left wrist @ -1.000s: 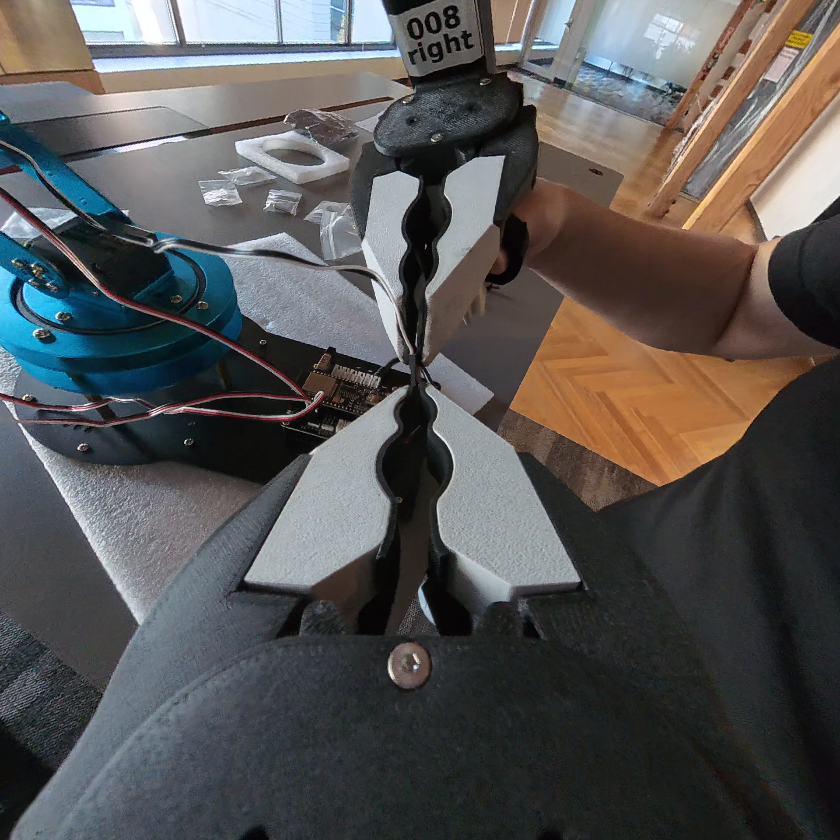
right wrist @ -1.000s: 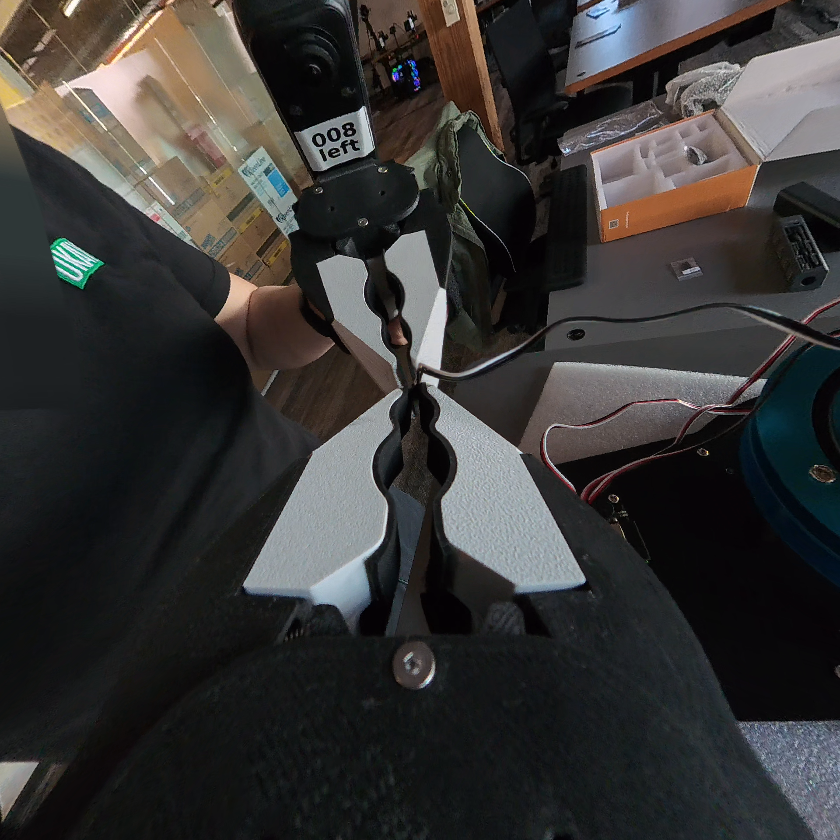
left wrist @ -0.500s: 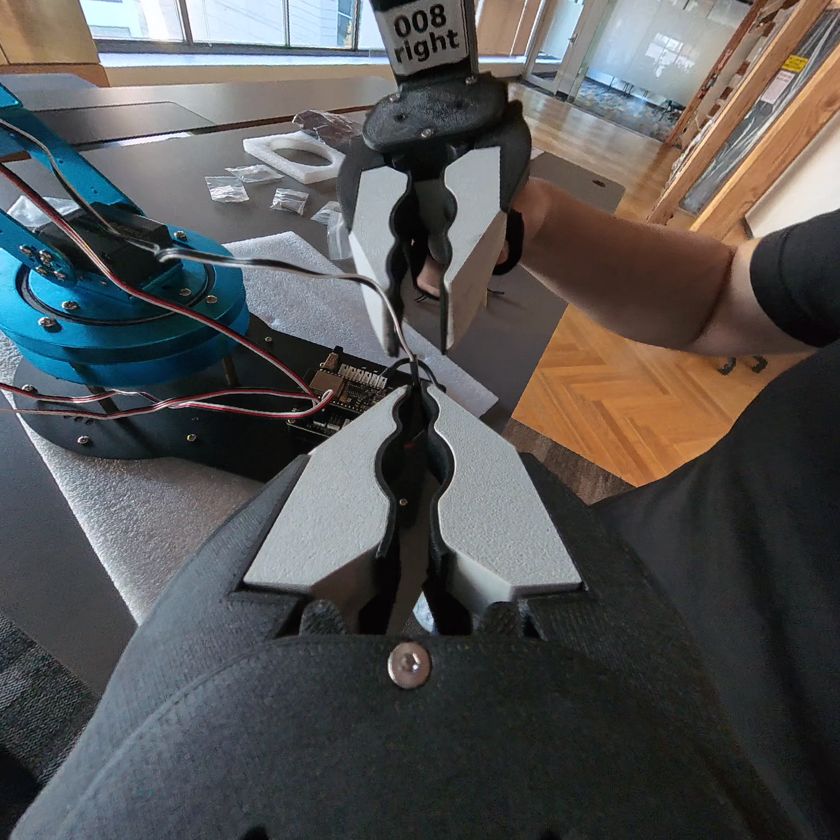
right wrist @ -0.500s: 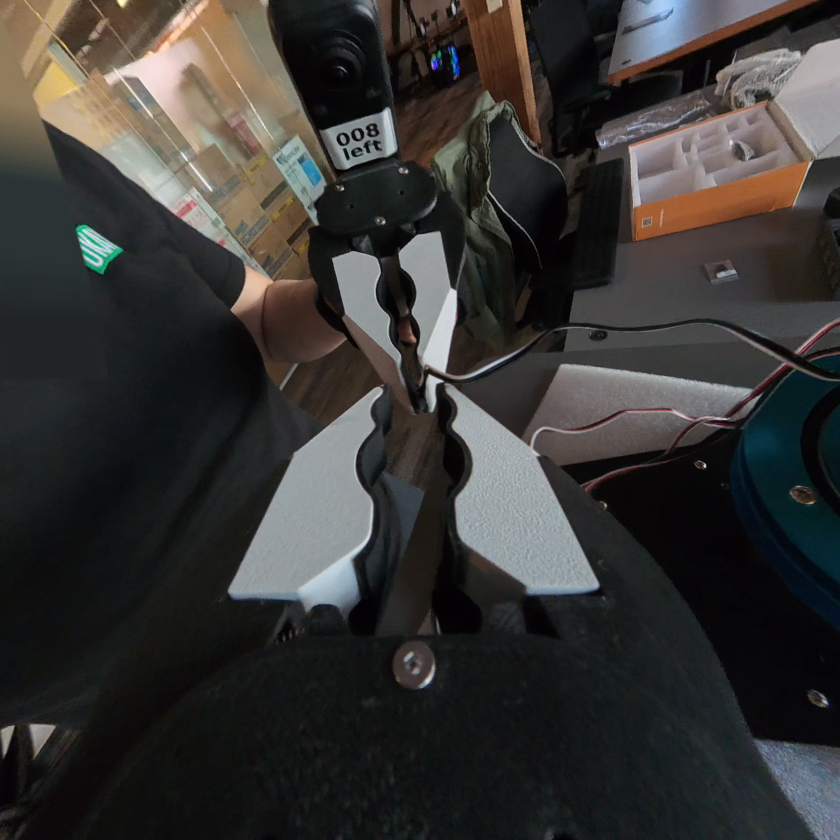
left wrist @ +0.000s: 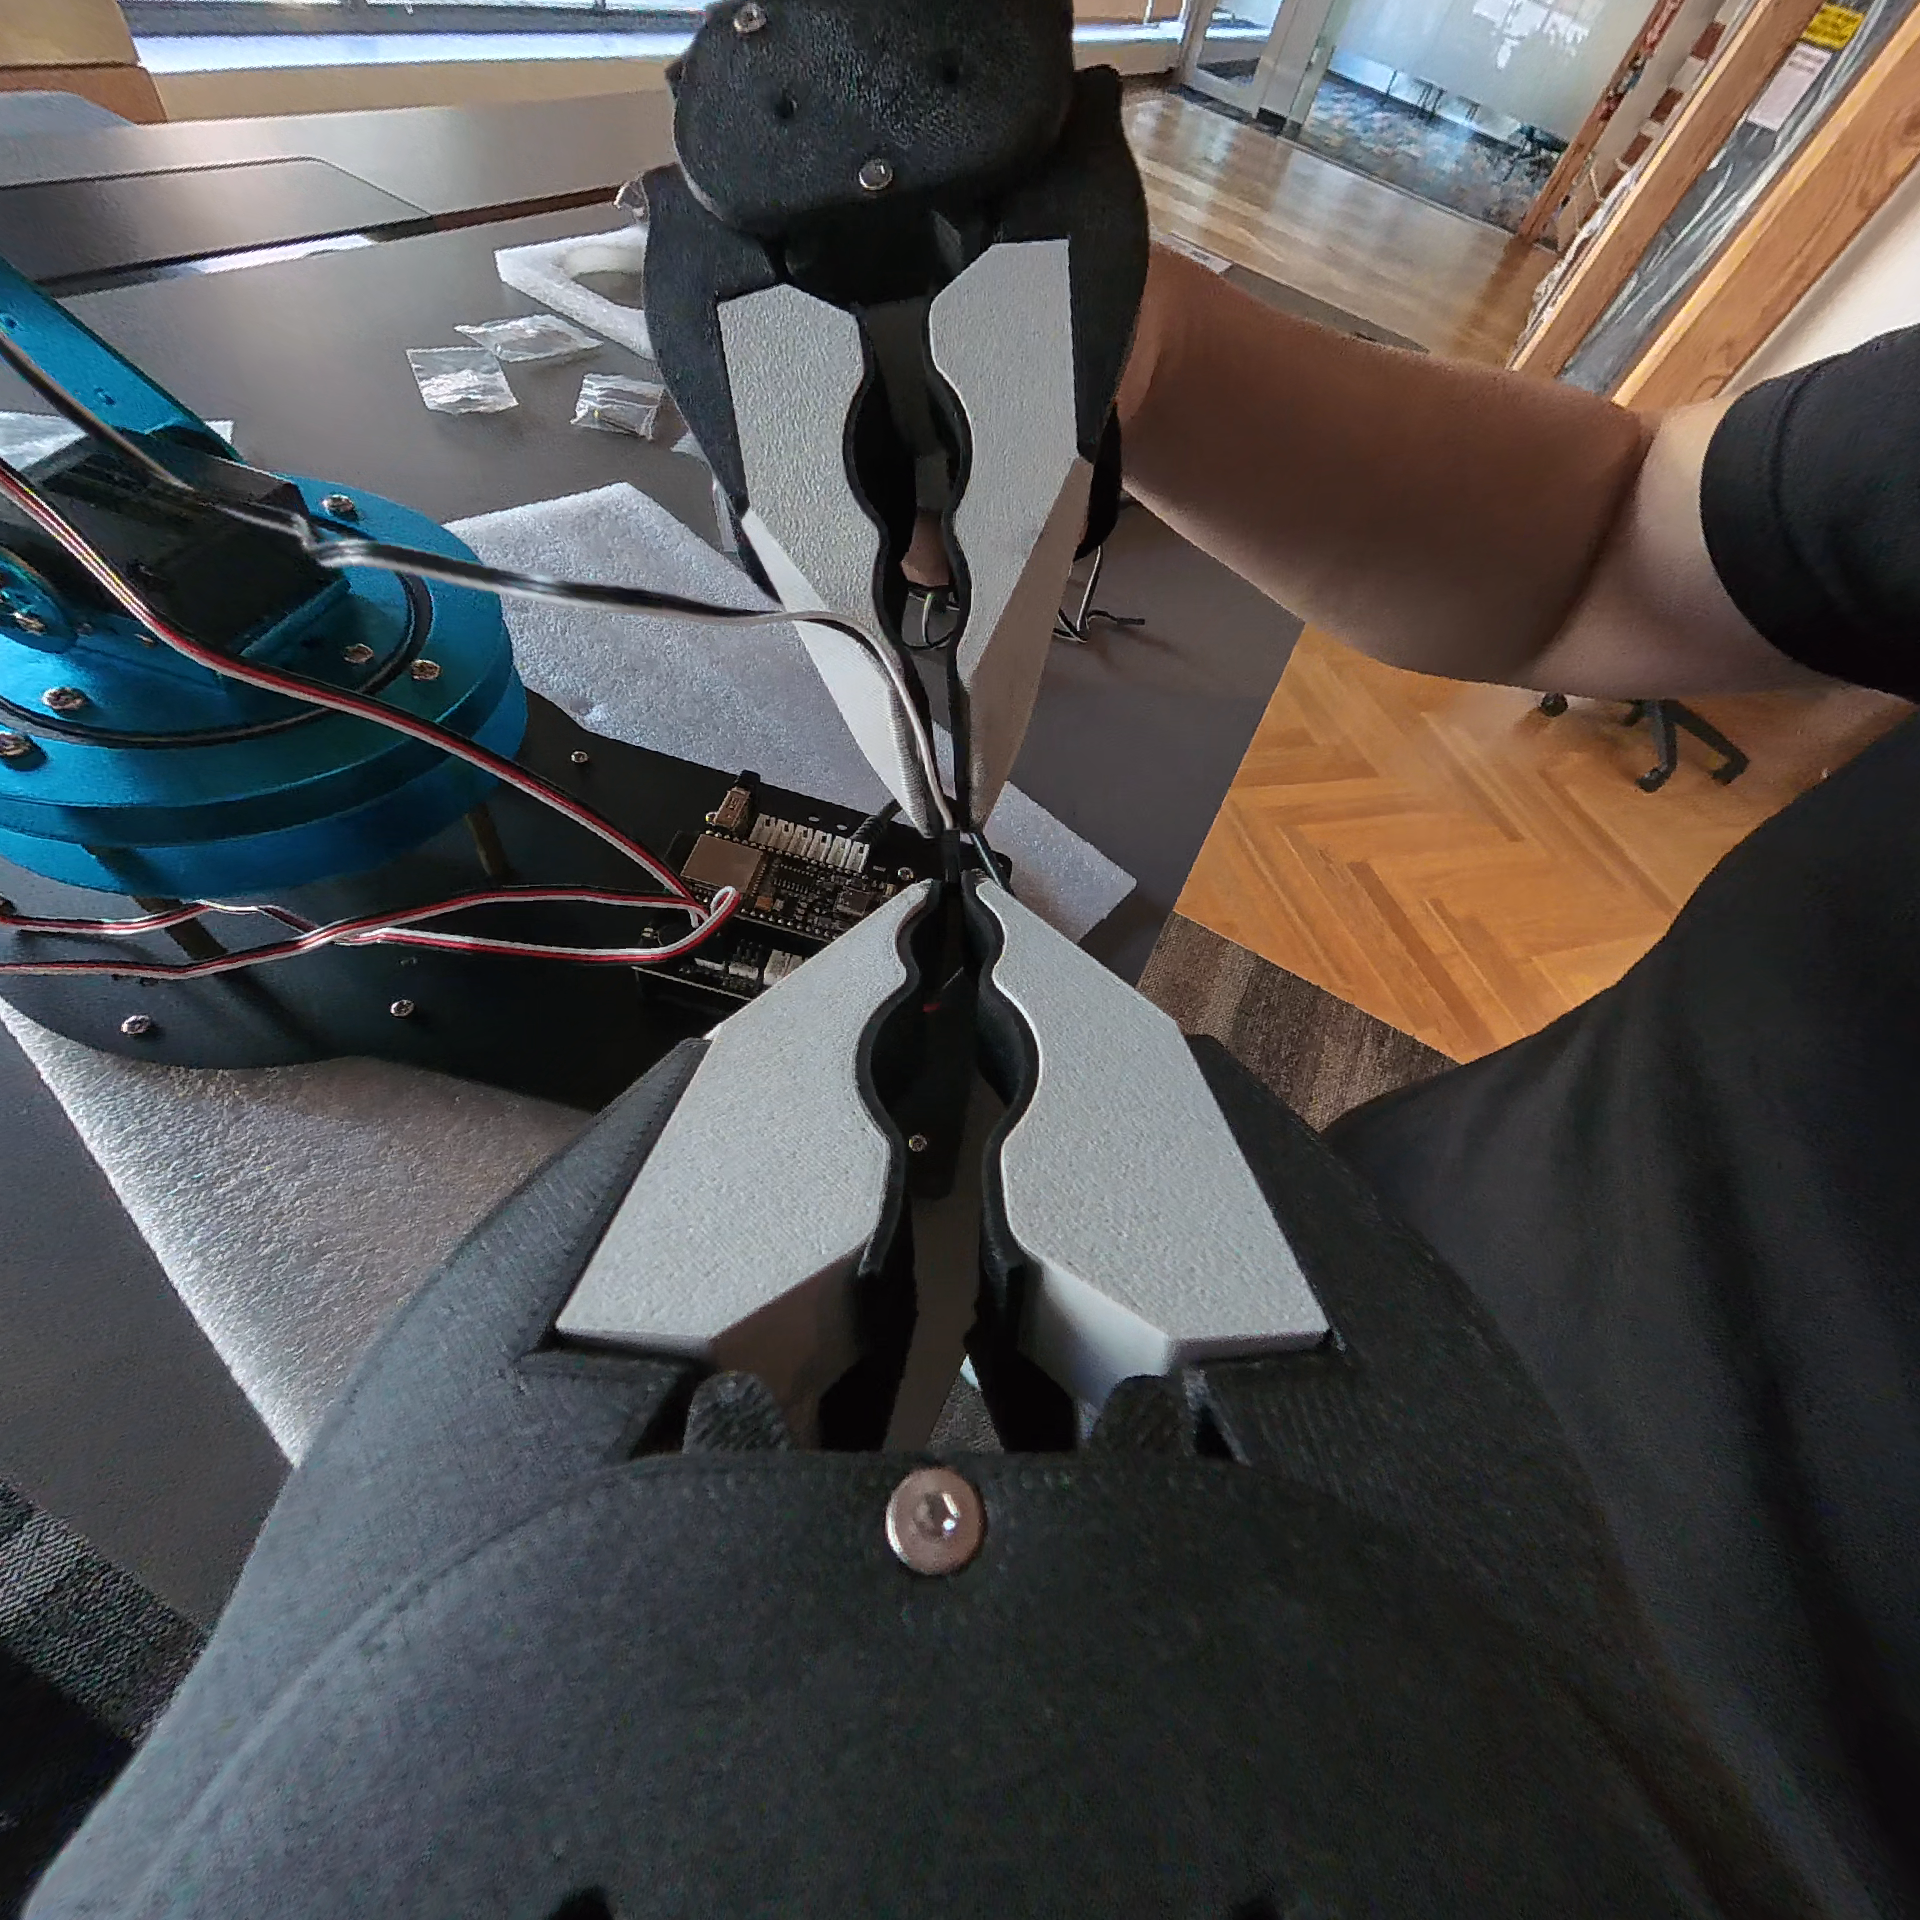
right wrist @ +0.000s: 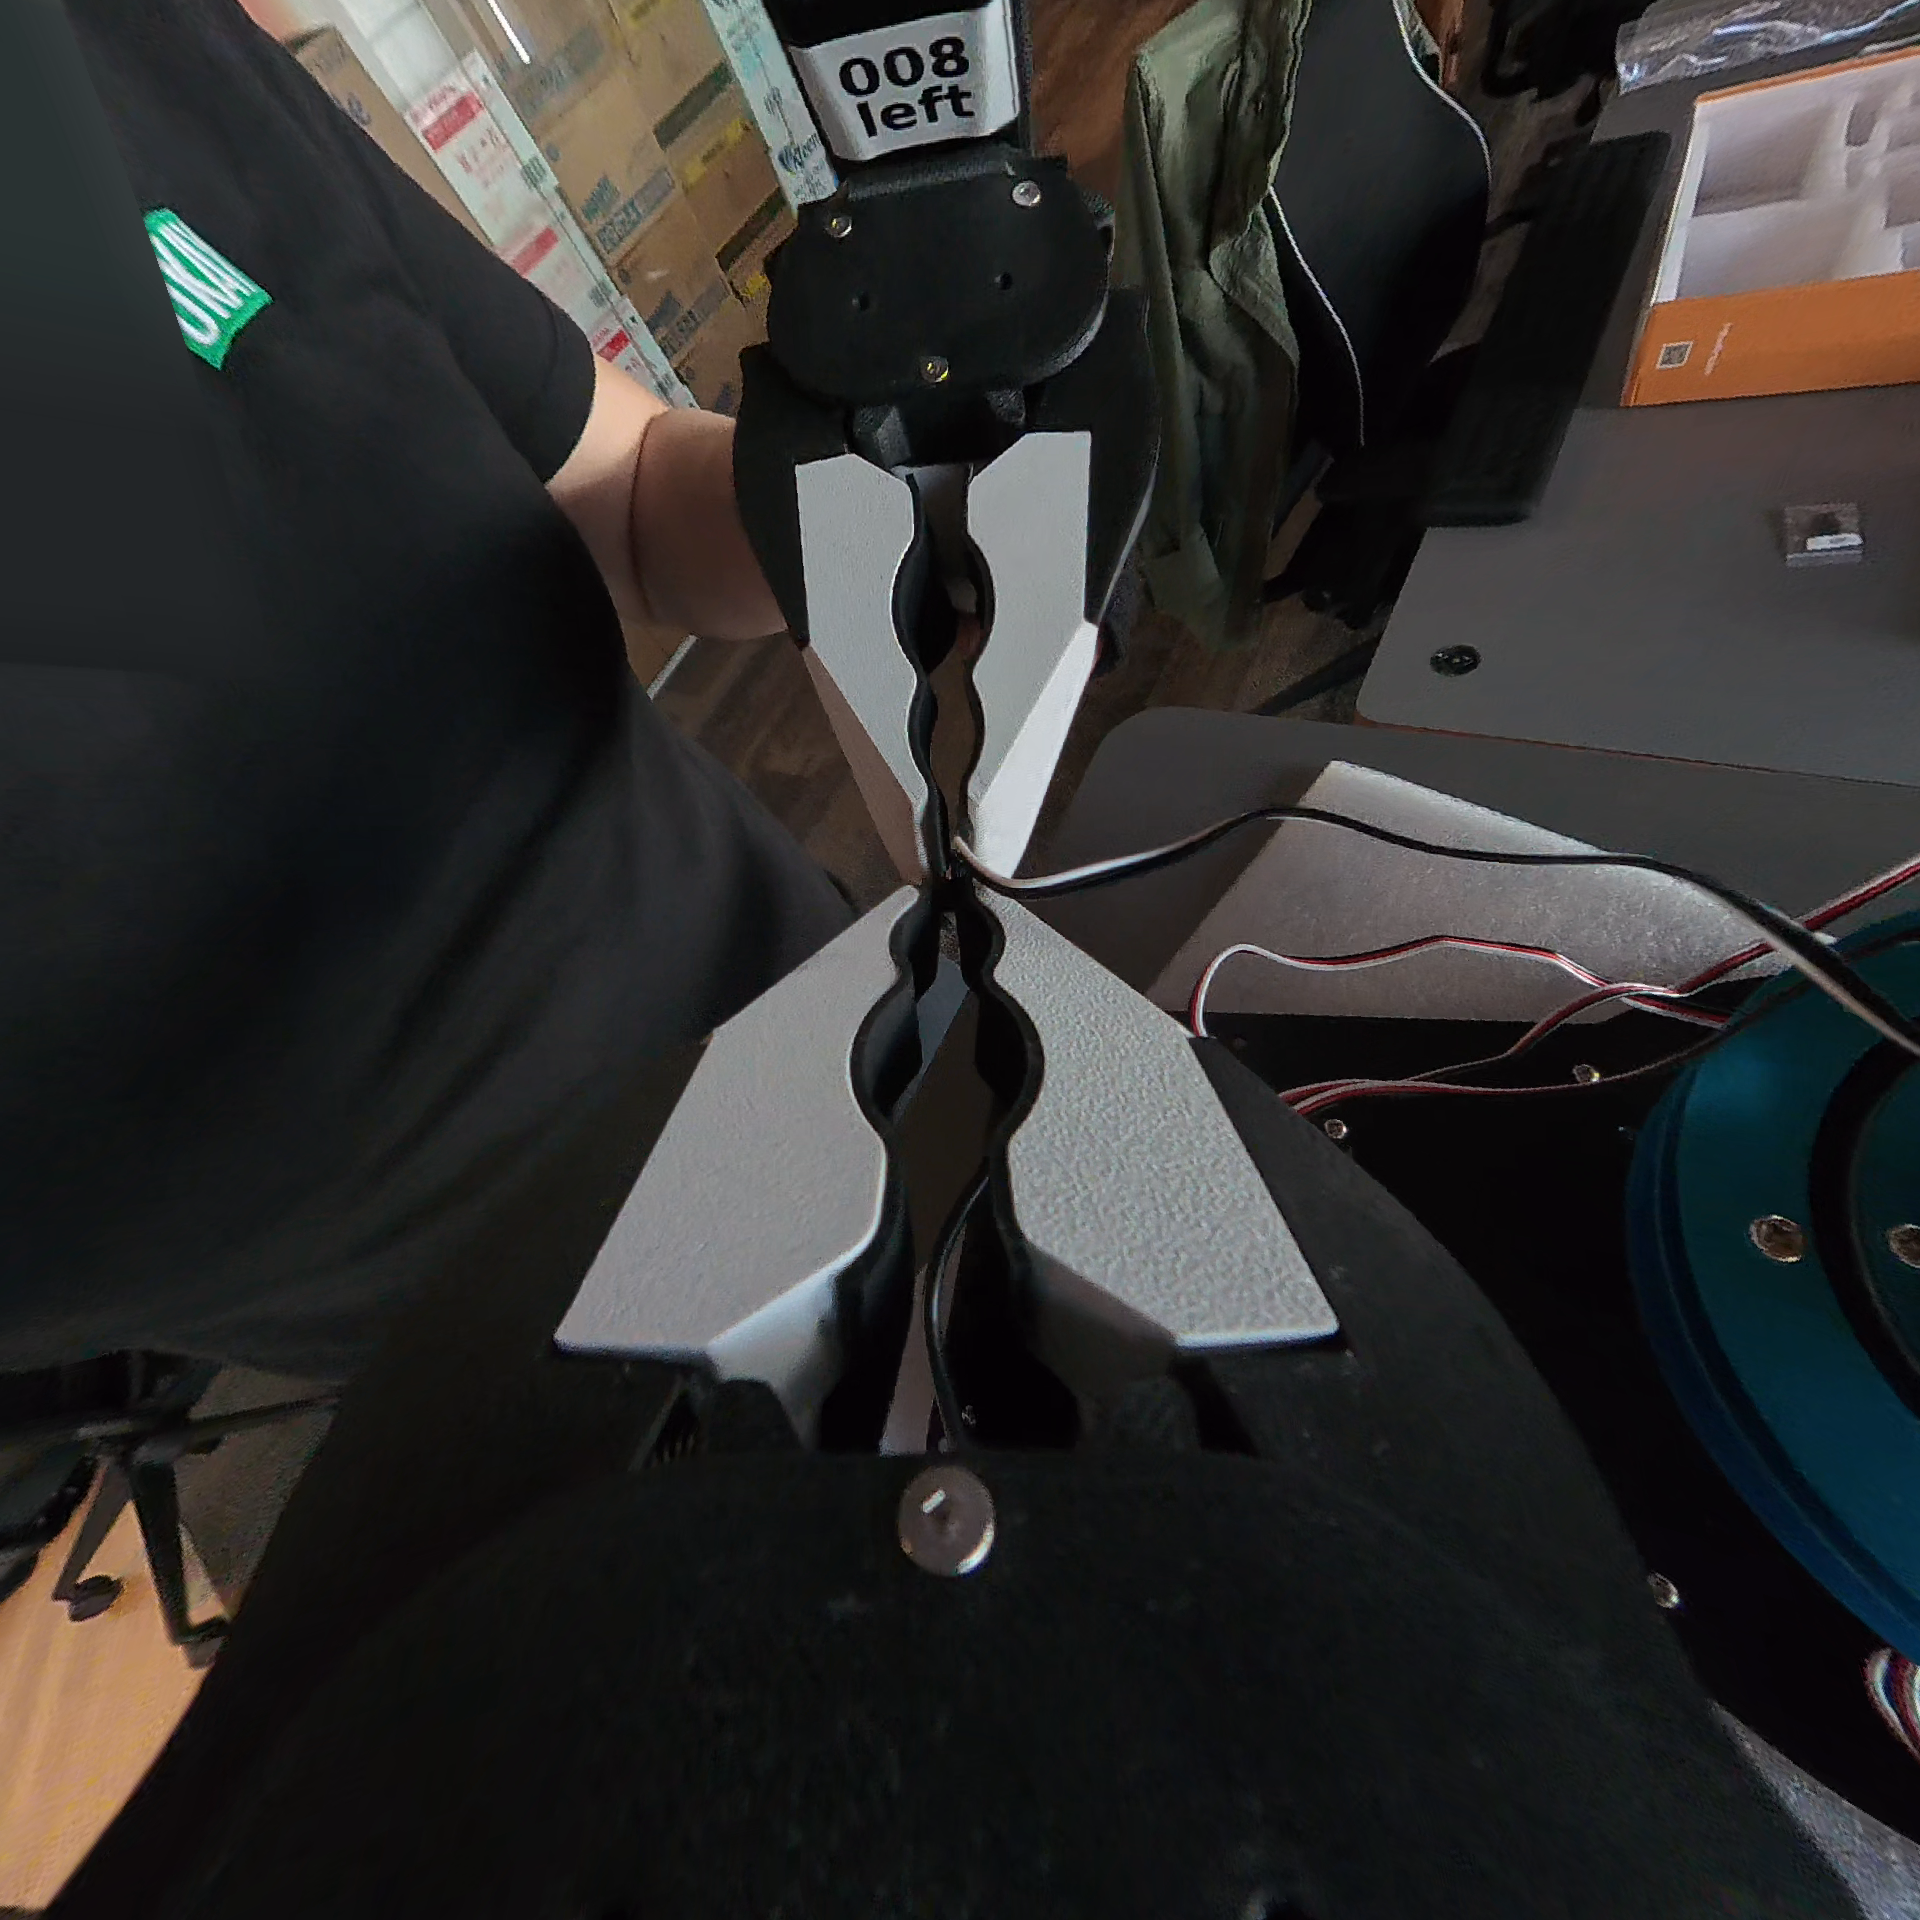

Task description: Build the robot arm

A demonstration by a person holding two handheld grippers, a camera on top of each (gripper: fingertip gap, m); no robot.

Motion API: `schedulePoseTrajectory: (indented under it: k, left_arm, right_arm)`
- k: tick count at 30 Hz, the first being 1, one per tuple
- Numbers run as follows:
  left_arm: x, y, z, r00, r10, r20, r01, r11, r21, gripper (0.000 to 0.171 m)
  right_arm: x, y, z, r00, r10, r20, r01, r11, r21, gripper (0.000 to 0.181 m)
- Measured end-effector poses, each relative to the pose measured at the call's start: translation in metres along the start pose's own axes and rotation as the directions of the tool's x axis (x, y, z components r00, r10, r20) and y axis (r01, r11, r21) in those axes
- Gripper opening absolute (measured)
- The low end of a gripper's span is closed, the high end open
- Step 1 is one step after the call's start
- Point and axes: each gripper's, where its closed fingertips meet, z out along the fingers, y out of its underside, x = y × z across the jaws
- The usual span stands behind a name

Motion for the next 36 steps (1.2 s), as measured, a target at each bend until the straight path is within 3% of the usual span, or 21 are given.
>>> schedulePoseTrajectory:
  k: [7,15,18,23,27,29,36]
  left_arm:
    - [-0.001,0.002,0.002,1.0,-0.021,-0.013,0.021,1.0,-0.009,0.002]
    - [-0.006,0.006,0.006,1.0,-0.022,0.018,0.022,0.999,-0.03,0.0]
    - [-0.018,0.012,0.001,0.995,-0.04,0.092,0.041,0.999,-0.012,0.019]
    - [-0.05,0.051,-0.013,0.953,-0.178,0.245,0.172,0.984,0.047,0.016]
    - [-0.06,0.05,-0.025,0.931,-0.277,0.239,0.221,0.946,0.236,0.016]
    - [-0.071,0.052,-0.029,0.921,-0.286,0.263,0.213,0.938,0.275,0.016]
    - [-0.094,0.063,-0.038,0.903,-0.2,0.379,0.12,0.967,0.225,0.02]
  right_arm:
    - [0.002,0.002,-0.001,0.999,0.042,0.001,-0.042,0.999,-0.001,0.001]
    - [0.006,0.007,-0.002,0.998,-0.02,-0.067,0.018,0.999,-0.039,0.0]
    - [0.024,0.011,-0.009,0.982,-0.057,-0.182,0.043,0.996,-0.077,0.0]
    - [0.043,0.019,-0.025,0.958,-0.066,-0.279,0.029,0.99,-0.136,0.0]
    - [0.047,0.024,-0.028,0.957,-0.032,-0.29,-0.014,0.988,-0.154,0.0]
    - [0.049,0.029,-0.025,0.955,-0.021,-0.297,-0.03,0.986,-0.167,0.0]
    - [0.05,0.033,-0.018,0.936,-0.036,-0.35,-0.023,0.986,-0.164,0.0]
